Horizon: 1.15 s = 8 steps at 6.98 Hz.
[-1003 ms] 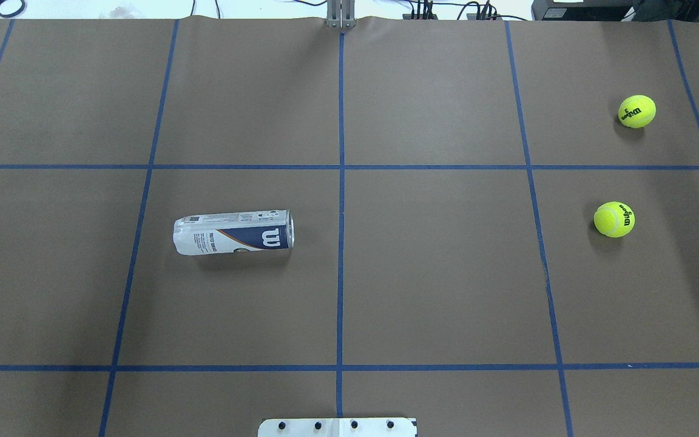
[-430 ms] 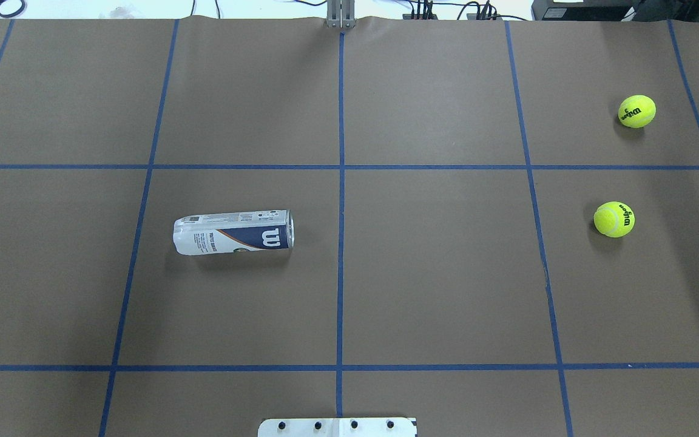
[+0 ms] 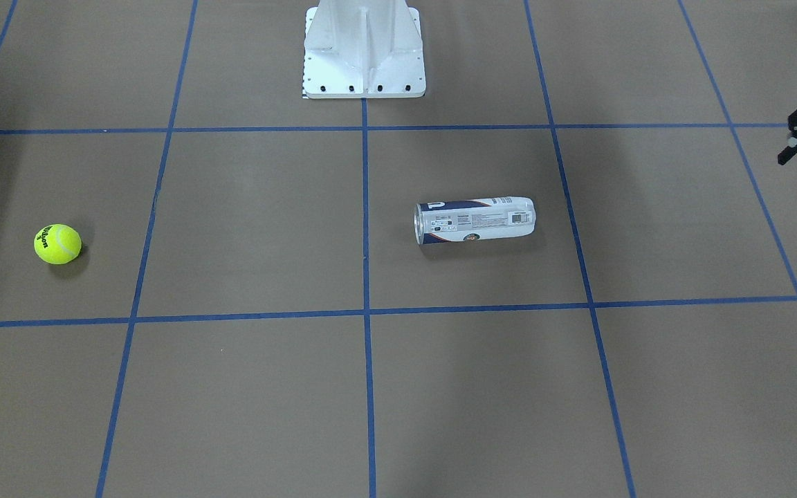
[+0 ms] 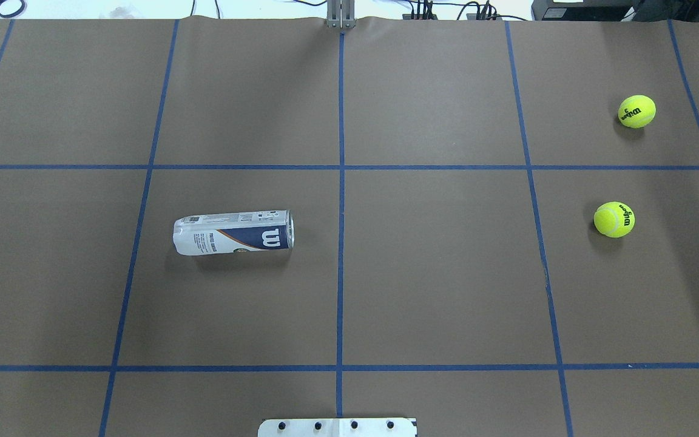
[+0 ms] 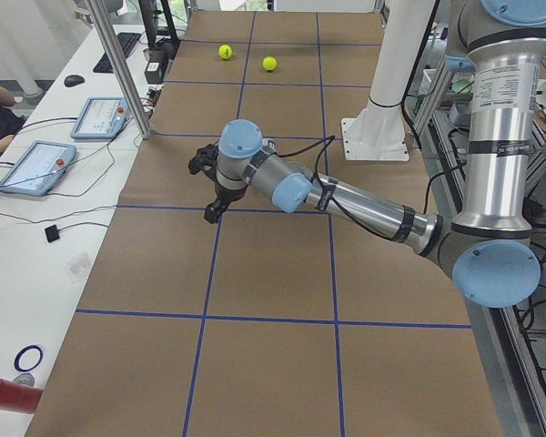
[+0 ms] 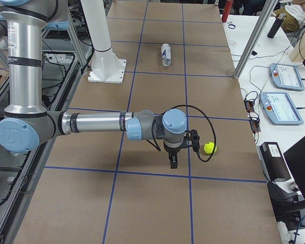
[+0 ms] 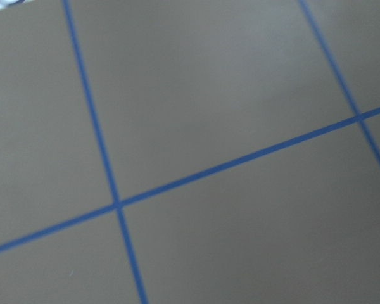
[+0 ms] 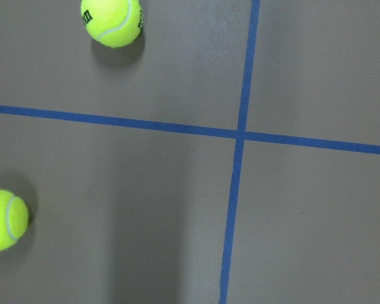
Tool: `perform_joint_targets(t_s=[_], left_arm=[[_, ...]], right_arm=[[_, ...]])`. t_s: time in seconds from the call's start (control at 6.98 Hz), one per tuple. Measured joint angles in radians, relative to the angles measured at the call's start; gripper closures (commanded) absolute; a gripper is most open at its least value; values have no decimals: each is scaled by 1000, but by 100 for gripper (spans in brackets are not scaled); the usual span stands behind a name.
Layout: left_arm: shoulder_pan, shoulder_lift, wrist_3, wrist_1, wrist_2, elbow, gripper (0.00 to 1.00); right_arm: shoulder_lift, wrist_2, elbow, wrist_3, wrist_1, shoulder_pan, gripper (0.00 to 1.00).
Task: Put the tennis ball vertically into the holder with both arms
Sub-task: 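Reach the left gripper down to the white Wilson can and grasp it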
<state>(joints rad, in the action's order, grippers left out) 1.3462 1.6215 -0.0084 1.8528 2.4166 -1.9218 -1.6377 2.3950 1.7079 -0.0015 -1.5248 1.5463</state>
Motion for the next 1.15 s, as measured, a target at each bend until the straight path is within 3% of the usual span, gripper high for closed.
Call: perform_joint_targets(t_s=[0.43,0.72,1.15], left_arm=[[-243,218,-1,-25,-8,10,1],[-380,368,4,-143,-30,16,1],[-550,567,91,-220,-190,105,1]], right_arm=[[0,-1,-1,0,1,0,0],[2,-2,-1,1,2,0,0],[3,-2,-1,1,2,0,0]])
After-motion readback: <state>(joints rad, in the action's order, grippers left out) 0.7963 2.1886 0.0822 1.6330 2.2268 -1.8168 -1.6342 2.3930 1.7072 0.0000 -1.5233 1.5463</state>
